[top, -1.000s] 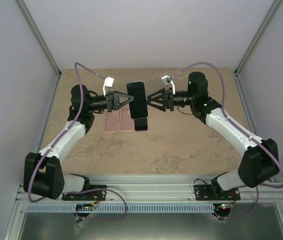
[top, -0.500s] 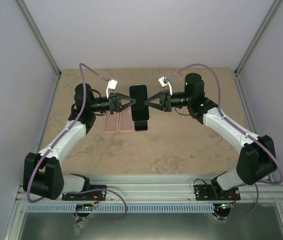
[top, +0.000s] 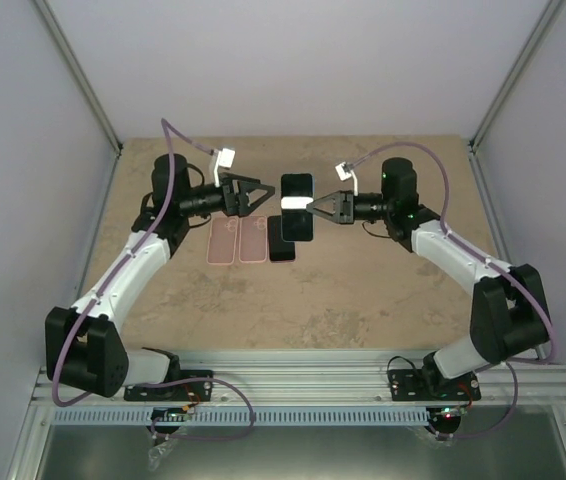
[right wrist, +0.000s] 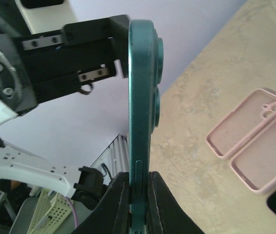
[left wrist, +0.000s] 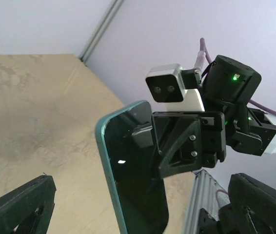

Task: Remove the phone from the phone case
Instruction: Place the phone at the center of the board.

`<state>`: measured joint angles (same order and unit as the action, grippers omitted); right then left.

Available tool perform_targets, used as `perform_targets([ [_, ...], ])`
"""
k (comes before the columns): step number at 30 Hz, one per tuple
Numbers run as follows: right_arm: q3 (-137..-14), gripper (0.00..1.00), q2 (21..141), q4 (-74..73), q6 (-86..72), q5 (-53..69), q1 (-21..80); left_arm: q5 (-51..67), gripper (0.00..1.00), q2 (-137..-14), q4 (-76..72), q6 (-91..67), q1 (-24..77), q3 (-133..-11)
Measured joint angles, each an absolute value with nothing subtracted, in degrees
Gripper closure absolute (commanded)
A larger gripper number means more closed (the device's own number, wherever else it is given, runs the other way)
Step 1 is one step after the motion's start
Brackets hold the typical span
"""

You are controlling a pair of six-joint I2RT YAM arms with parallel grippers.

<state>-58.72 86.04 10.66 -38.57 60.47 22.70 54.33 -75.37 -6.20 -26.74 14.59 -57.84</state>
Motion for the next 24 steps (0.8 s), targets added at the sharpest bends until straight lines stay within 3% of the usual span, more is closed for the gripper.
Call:
perform_targets([
  [24, -61.47, 0.99, 107.22, -5.21, -28.86, 55.90, 15.33, 42.48, 0.01, -76.99, 8.14, -18.65, 13.26, -62.28],
])
